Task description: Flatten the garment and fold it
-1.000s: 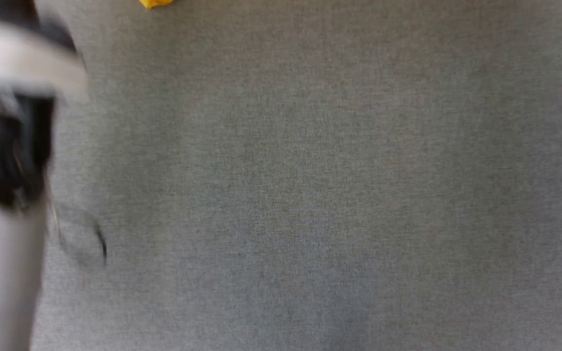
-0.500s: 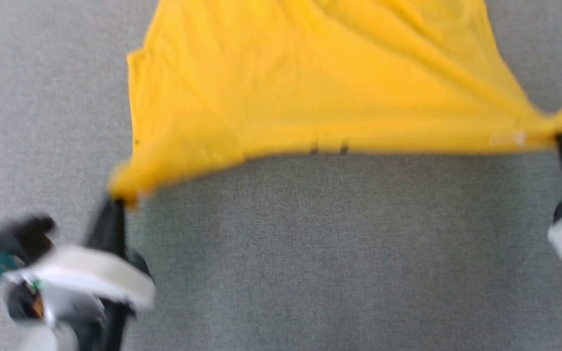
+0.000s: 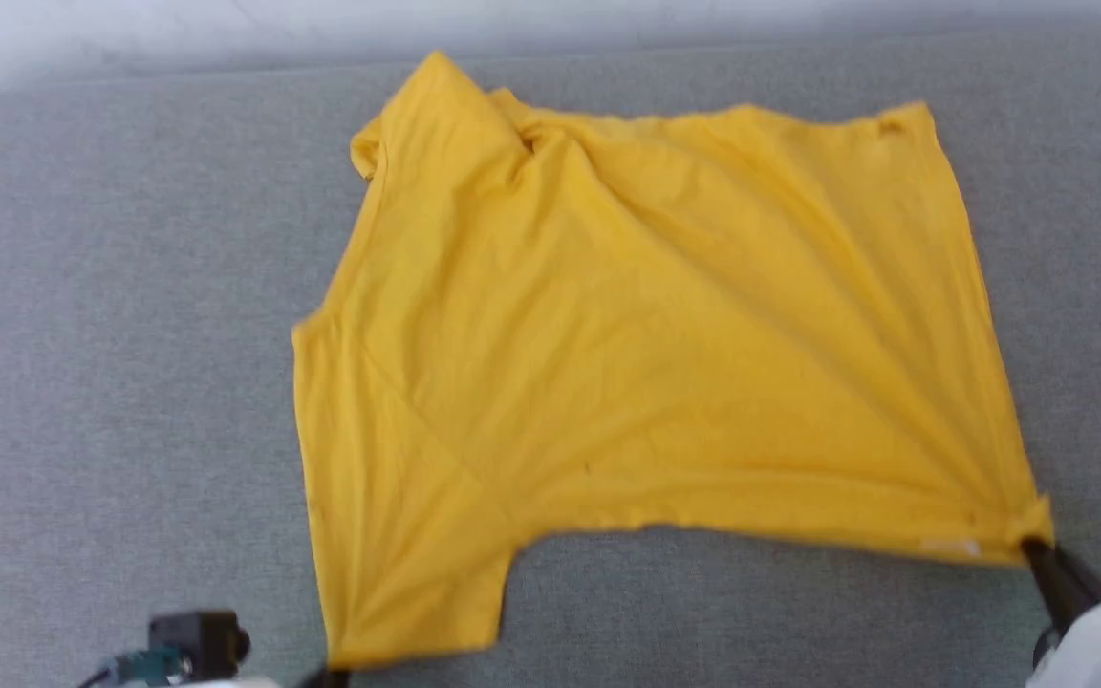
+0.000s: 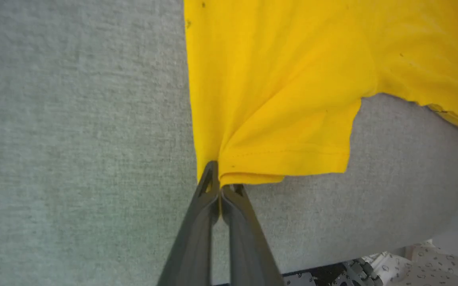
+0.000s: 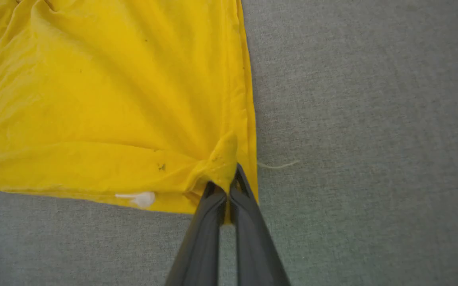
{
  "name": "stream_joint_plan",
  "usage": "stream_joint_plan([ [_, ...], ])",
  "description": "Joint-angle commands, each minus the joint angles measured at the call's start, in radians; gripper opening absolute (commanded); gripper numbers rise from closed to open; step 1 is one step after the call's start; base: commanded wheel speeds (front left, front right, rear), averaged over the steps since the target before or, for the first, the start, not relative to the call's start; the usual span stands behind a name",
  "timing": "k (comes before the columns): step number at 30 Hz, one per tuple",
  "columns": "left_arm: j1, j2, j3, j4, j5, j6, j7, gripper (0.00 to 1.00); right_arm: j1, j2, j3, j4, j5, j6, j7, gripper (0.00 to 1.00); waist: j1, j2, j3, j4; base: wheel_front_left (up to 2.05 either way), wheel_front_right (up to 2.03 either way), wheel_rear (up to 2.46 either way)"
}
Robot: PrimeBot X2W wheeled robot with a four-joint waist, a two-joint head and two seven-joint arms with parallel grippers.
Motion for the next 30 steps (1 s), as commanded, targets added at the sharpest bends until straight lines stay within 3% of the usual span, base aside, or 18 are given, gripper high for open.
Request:
stream_joint_plan([
  [1, 0.029, 0.017, -0.012, 0.001, -0.014, -0.01, 0.022, 0.0, 0.028, 0.001, -0.003, 0.012, 0.003, -0.001, 0.015, 0.0, 0.0002, -0.0001, -0.037, 0.008, 0.0, 0.0, 0.0],
  [19, 0.23, 0.076, -0.06, -0.037, -0.155, -0.02, 0.193, 0.0, 0.27, -0.046, 0.024, 0.011, 0.095, -0.001, 0.277, 0.0, 0.0002, -0.0001, -0.136, 0.019, 0.0, 0.0, 0.0],
  [23, 0.235, 0.079, -0.023, -0.055, -0.138, -0.021, 0.133, 0.0, 0.283, -0.044, 0.007, -0.013, 0.099, -0.001, 0.268, 0.0, 0.0002, -0.0001, -0.15, 0.02, 0.0, 0.0, 0.0],
  [30, 0.12, 0.08, 0.044, -0.074, -0.061, -0.065, -0.01, 0.0, 0.227, -0.051, -0.006, -0.047, 0.08, -0.001, 0.19, 0.0, 0.0002, -0.0001, -0.157, 0.013, 0.0, 0.0, 0.0],
])
